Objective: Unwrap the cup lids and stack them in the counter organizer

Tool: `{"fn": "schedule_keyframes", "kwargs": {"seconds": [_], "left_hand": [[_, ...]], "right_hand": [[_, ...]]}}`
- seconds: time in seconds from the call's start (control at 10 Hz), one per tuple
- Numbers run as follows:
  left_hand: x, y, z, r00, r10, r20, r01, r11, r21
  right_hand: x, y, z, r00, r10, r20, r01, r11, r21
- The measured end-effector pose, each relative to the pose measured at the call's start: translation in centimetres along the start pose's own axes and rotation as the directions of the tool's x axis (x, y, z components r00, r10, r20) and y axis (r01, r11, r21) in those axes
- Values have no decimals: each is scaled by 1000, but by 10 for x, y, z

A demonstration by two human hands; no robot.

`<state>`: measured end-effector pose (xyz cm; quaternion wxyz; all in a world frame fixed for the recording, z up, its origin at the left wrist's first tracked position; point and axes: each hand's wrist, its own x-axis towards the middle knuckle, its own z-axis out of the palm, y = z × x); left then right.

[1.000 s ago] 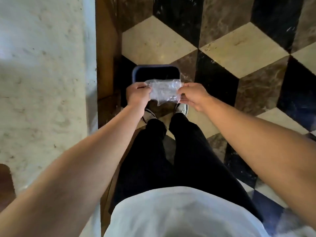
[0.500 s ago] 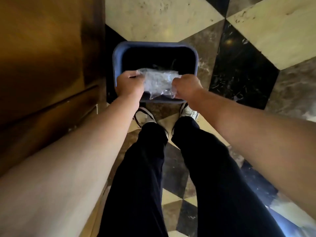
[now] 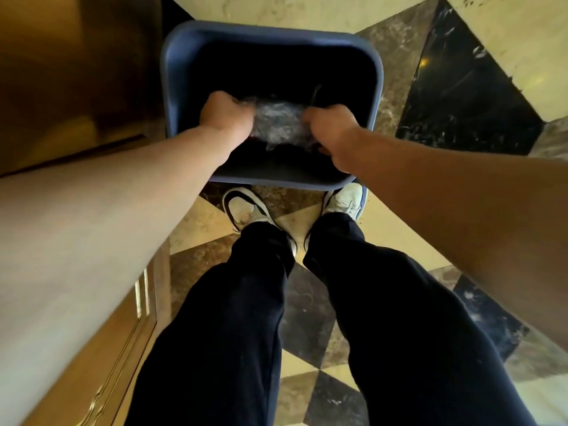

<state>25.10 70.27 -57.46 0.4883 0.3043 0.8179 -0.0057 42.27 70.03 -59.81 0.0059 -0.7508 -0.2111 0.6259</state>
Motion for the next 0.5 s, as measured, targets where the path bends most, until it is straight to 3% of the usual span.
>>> {"fn": "schedule_keyframes", "kwargs": {"seconds": [0.3,0.5], "left_hand": [[-32,11,-26,1000,6,9,-6,999,38],[-83,27,-59,1000,1,-10,-1,998,65]], "right_hand": [[-46,-14,-16,995,-84,-53,80,995,-66],[-104,-40,-37,987,-159,-36,149,968,-202]]}}
